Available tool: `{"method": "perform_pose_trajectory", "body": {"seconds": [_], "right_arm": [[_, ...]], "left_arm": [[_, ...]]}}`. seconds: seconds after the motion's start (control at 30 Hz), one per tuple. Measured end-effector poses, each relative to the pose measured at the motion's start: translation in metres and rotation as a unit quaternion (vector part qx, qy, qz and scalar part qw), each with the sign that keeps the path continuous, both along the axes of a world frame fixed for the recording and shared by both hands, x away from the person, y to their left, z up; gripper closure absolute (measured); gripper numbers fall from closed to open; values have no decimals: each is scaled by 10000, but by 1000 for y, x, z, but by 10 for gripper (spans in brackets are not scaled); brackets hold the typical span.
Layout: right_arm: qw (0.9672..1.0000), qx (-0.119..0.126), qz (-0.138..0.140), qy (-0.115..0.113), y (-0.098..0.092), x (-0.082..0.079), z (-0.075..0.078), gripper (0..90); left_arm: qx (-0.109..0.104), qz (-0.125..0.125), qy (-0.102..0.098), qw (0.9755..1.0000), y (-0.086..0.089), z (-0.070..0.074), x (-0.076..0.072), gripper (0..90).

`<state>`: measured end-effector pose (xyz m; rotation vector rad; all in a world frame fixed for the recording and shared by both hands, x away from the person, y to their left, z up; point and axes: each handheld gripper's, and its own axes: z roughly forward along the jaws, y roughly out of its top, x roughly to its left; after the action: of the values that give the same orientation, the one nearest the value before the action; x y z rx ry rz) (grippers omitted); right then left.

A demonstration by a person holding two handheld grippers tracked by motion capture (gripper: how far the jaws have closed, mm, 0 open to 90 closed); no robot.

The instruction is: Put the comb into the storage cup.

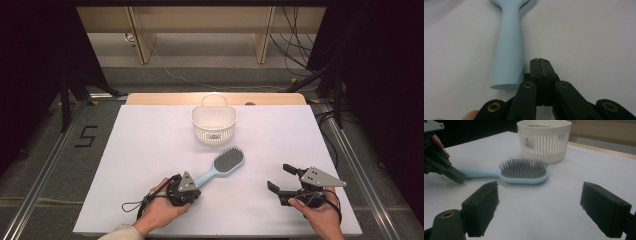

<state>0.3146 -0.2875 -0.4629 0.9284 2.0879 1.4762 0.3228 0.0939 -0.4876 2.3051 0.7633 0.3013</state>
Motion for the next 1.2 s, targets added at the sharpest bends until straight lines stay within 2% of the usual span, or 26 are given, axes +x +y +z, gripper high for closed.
{"method": "perform_pose_trajectory", "body": {"seconds": [0.17, 0.7, 0.87, 0.97, 1.07, 1.13, 1.2], "right_arm": [[10000, 0, 1, 1, 0, 0, 0, 158], [10000, -2, 18, 31, 1, 0, -1, 158], [10000, 8, 6, 34, 0, 0, 0, 158], [10000, 11, 4, 44, 0, 0, 0, 159], [10000, 24, 12, 37, 0, 0, 0, 158], [10000, 35, 7, 47, -1, 1, -1, 158], [10000, 33, -6, 49, -1, 0, -1, 158]], "left_arm": [[60, 98, -44, 9999, 3, 0, 4, 898], [72, 336, -103, 9994, 11, 1, 18, 898], [-2, 224, -100, 9997, 13, 8, 17, 897], [-19, 86, -176, 9998, 11, 16, 12, 891], [-30, 8, -246, 9997, 11, 25, 12, 821], [-41, -48, -359, 9993, 10, 30, 12, 751], [226, -55, -465, 9986, 10, 35, 12, 647]]}}
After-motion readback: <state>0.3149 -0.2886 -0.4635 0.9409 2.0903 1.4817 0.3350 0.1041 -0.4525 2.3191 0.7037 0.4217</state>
